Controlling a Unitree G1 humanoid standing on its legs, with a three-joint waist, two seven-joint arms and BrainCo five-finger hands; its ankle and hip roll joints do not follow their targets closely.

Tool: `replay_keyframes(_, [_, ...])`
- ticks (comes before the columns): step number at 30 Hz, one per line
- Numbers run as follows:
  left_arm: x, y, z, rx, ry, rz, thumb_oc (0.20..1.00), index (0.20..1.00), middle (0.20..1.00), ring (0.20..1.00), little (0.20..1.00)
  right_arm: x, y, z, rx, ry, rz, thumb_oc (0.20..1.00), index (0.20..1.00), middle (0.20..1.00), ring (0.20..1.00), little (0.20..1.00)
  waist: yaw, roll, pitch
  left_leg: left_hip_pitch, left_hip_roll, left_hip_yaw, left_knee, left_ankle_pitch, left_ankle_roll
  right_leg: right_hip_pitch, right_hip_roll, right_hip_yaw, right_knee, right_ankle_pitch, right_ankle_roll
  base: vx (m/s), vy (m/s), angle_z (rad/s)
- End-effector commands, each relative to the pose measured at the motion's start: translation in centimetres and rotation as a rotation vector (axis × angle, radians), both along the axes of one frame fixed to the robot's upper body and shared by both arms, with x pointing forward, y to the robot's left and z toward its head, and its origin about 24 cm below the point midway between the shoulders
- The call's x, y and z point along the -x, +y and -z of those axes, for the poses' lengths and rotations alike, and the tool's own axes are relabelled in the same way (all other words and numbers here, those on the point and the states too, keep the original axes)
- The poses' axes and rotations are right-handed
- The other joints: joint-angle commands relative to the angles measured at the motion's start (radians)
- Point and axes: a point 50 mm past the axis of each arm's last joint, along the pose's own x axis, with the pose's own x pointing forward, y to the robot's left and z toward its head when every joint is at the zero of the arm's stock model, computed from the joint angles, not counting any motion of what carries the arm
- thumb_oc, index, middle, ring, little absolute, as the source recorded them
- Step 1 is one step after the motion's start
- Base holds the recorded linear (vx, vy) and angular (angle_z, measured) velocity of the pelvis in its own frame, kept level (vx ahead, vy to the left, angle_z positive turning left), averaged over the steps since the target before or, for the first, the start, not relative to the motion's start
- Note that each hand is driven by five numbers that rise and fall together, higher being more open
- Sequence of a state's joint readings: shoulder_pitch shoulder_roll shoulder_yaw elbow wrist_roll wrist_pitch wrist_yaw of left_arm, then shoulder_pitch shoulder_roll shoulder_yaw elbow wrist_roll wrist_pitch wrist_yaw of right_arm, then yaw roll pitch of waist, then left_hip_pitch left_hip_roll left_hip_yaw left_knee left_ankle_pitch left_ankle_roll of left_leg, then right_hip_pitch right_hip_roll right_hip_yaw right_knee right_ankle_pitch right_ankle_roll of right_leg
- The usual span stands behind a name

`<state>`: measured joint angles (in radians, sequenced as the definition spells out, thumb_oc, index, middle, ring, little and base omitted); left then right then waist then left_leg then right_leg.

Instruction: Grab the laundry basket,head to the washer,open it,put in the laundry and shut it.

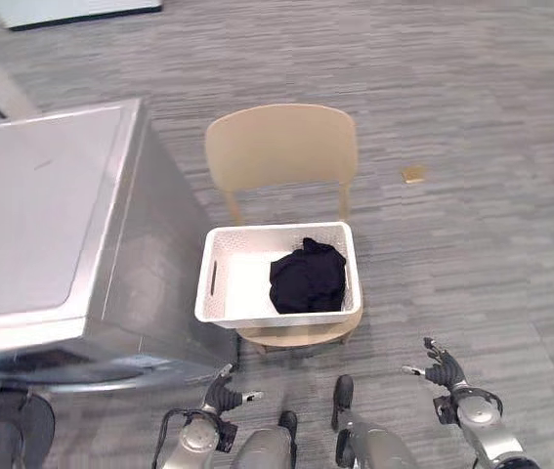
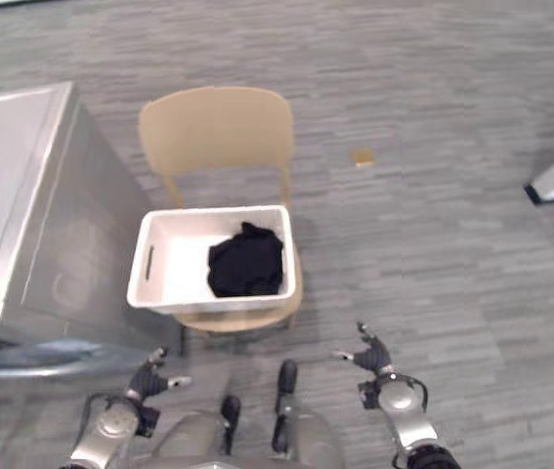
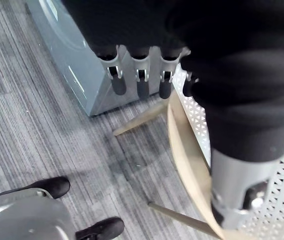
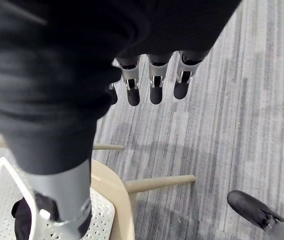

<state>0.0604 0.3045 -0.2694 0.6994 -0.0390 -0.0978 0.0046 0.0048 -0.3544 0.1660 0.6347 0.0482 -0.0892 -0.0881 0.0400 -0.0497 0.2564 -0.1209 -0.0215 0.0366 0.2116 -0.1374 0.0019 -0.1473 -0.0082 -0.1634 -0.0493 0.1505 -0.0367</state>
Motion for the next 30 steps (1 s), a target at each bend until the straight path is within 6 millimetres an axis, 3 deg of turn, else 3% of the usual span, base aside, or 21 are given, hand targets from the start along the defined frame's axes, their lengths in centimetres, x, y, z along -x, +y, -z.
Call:
replay_keyframes(1, [-1.5, 0.6, -1.3, -0.014, -0.079, -0.010, 1.000, 1.000, 1.000, 1.000, 1.000, 0.4, -0.7, -1.1, 0.065, -0.054, -0.042, 1.000, 1.000, 1.000, 1.000, 1.000, -0.022, 0.017, -0.013, -0.042, 0.030, 0.098, -0.031, 0.062, -0.010, 0.078, -0.065, -0.080, 0.054, -0.171, 0.115, 0.01, 0.008, 0.35])
replay_keyframes(3, [-1.7, 0.8, -1.3, -0.030, -0.077, -0.005, 1.000, 1.000, 1.000, 1.000, 1.000, -0.1, -1.1, -1.8, 0.121, -0.075, -0.067, 1.000, 1.000, 1.000, 1.000, 1.000, -0.022, 0.014, -0.008, -0.065, 0.061, 0.152, -0.026, 0.069, -0.022, 0.092, -0.080, -0.113, 0.056, -0.191, 0.119, 0.05, 0.037, 0.34])
replay_keyframes(6, [-1.0, 1.4, -1.1, -0.051, -0.062, -0.008, 1.000, 1.000, 1.000, 1.000, 1.000, -1.2, -1.2, -3.6, 0.213, -0.139, -0.156, 1.000, 1.000, 1.000, 1.000, 1.000, -0.019, 0.015, -0.012, -0.037, 0.071, 0.193, -0.085, 0.098, -0.016, 0.099, -0.095, -0.171, 0.076, -0.197, 0.122, 0.12, 0.133, 0.34])
replay_keyframes(7, [-0.5, 2.1, -0.9, -0.079, -0.050, -0.014, 1.000, 1.000, 1.000, 1.000, 1.000, -1.9, -1.0, -4.8, 0.252, -0.187, -0.200, 1.000, 1.000, 1.000, 1.000, 1.000, -0.015, 0.009, -0.017, -0.026, 0.064, 0.192, -0.097, 0.096, -0.011, 0.107, -0.104, -0.172, 0.089, -0.204, 0.127, 0.18, 0.176, 0.32])
replay_keyframes(11, [-0.1, 2.7, -0.9, -0.092, -0.046, -0.024, 1.000, 1.000, 1.000, 1.000, 1.000, -2.6, -0.7, -6.1, 0.279, -0.245, -0.243, 1.000, 1.000, 1.000, 1.000, 1.000, -0.005, 0.001, -0.019, -0.021, 0.057, 0.194, -0.094, 0.085, -0.001, 0.110, -0.115, -0.164, 0.107, -0.213, 0.132, 0.11, 0.134, 0.03])
replay_keyframes(15, [0.1, 4.2, -1.5, -0.124, -0.067, -0.057, 1.000, 1.000, 1.000, 1.000, 1.000, -5.3, 0.3, -10.0, 0.393, -0.408, -0.361, 1.000, 1.000, 1.000, 1.000, 1.000, 0.034, -0.010, -0.003, -0.016, 0.043, 0.197, -0.076, 0.051, 0.027, 0.071, -0.158, -0.149, 0.228, -0.223, 0.158, 0.09, 0.155, -0.07])
replay_keyframes(16, [0.0, 4.4, -1.6, -0.131, -0.071, -0.058, 1.000, 1.000, 1.000, 1.000, 1.000, -5.8, 0.8, -10.6, 0.410, -0.433, -0.388, 1.000, 1.000, 1.000, 1.000, 1.000, 0.044, -0.009, -0.001, -0.003, 0.039, 0.183, -0.070, 0.021, 0.028, 0.068, -0.171, -0.143, 0.270, -0.239, 0.173, 0.06, 0.120, -0.27])
replay_keyframes(17, [-0.4, 4.6, -1.8, -0.140, -0.081, -0.057, 1.000, 1.000, 1.000, 1.000, 1.000, -6.7, 1.2, -11.5, 0.460, -0.461, -0.434, 1.000, 1.000, 1.000, 1.000, 1.000, 0.047, -0.008, 0.014, -0.013, 0.035, 0.175, -0.063, 0.040, 0.042, 0.026, -0.175, -0.122, 0.336, -0.218, 0.171, 0.05, 0.078, -0.12])
replay_keyframes(19, [-0.5, 4.7, -1.9, -0.142, -0.086, -0.056, 1.000, 1.000, 1.000, 1.000, 1.000, -7.1, 1.4, -12.1, 0.499, -0.485, -0.463, 1.000, 1.000, 1.000, 1.000, 1.000, 0.049, -0.006, 0.016, -0.010, 0.032, 0.163, -0.063, 0.037, 0.044, 0.015, -0.171, -0.103, 0.348, -0.214, 0.178, 0.02, 0.026, 0.16])
replay_keyframes(24, [-0.7, 4.6, -1.9, -0.143, -0.090, -0.030, 1.000, 1.000, 1.000, 1.000, 1.000, -9.4, 1.5, -13.5, 0.623, -0.494, -0.538, 1.000, 1.000, 1.000, 1.000, 1.000, 0.050, 0.009, 0.025, -0.012, -0.004, 0.072, -0.071, 0.044, 0.042, -0.035, -0.115, 0.030, 0.269, -0.204, 0.171, 0.09, -0.023, 0.33])
replay_keyframes(30, [-0.4, 4.6, -1.4, -0.124, -0.078, -0.072, 1.000, 1.000, 1.000, 1.000, 1.000, -11.9, 1.9, -13.7, 0.736, -0.456, -0.574, 1.000, 1.000, 1.000, 1.000, 1.000, 0.097, 0.020, 0.038, -0.088, -0.018, 0.026, -0.086, 0.087, 0.029, -0.065, -0.108, 0.003, 0.230, -0.184, 0.158, 0.00, -0.081, 0.57])
